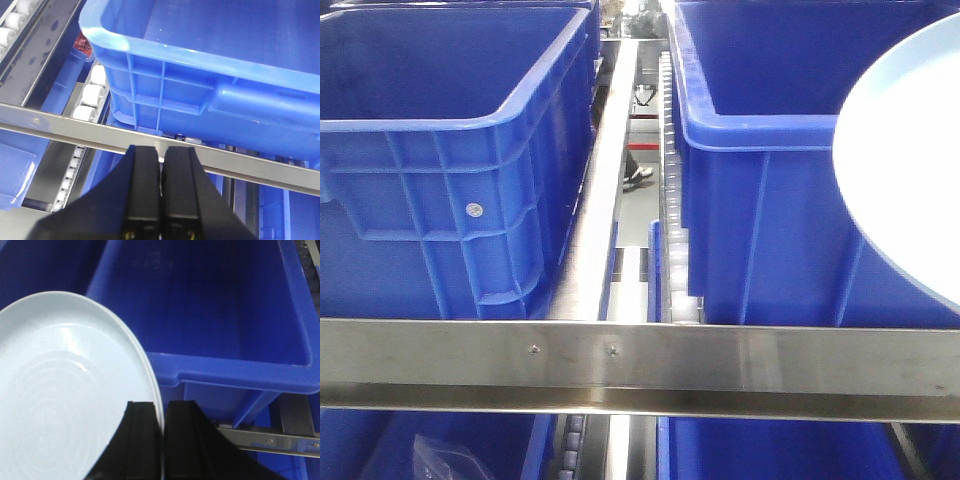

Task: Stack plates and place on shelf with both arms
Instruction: 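Hold the plates in the right gripper as the base stops at the bin shelf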

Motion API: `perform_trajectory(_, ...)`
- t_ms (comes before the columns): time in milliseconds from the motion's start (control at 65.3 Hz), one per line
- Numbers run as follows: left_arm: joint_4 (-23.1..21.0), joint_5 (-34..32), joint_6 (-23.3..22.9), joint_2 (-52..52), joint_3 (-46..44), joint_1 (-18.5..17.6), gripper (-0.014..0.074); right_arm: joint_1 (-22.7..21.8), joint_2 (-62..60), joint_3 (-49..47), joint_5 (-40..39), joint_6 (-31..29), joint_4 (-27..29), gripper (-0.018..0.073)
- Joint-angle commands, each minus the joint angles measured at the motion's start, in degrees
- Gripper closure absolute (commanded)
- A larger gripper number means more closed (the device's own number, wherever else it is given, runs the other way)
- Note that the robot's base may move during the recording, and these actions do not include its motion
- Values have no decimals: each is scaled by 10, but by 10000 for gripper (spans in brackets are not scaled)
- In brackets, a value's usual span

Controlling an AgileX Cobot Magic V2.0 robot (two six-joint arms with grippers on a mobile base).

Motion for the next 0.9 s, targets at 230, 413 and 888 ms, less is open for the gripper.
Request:
perform_trajectory(230, 3, -41, -6, 3, -18, 2, 513, -4, 4, -18, -53, 0, -2, 534)
perform_trajectory(413, 3, -41, -6, 3, -18, 2, 513, -4, 4, -18, -53, 0, -2, 534)
perform_trajectory(888, 3, -41, -6, 3, -18, 2, 513, -4, 4, -18, -54, 0, -2, 535)
